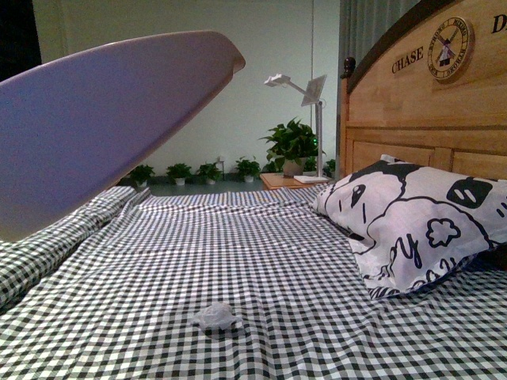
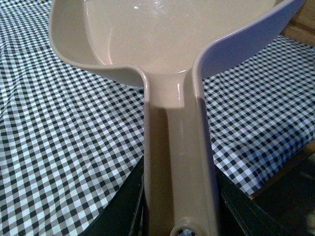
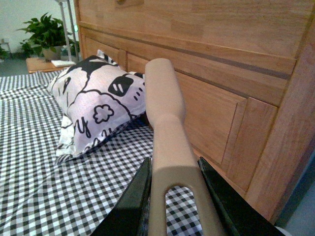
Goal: Clean up trash
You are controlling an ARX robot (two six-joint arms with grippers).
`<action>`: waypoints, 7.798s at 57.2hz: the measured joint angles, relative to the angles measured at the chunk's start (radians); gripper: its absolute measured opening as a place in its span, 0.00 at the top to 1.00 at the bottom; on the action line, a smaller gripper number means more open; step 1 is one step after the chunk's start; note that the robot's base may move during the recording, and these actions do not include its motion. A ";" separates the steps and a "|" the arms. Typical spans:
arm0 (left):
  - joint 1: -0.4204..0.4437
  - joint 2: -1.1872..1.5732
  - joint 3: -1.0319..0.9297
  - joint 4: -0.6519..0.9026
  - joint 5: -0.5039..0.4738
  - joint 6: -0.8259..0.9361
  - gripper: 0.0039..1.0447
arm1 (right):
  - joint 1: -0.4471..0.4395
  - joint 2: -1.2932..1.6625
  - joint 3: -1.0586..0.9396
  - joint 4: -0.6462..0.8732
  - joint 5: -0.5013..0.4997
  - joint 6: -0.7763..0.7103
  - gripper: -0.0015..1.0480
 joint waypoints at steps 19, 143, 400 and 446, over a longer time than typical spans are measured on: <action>0.092 0.137 0.123 0.055 0.080 0.204 0.73 | 0.000 0.000 0.000 0.000 0.000 0.000 0.78; 0.100 1.011 0.347 0.137 -0.108 0.909 0.73 | 0.000 0.000 0.000 0.000 0.000 0.000 0.78; 0.101 1.101 0.337 0.197 -0.143 0.936 0.73 | 0.108 1.590 0.678 0.439 -0.709 0.346 0.78; 0.101 1.101 0.337 0.198 -0.143 0.935 0.73 | 0.211 1.373 0.423 0.555 -0.809 0.412 0.78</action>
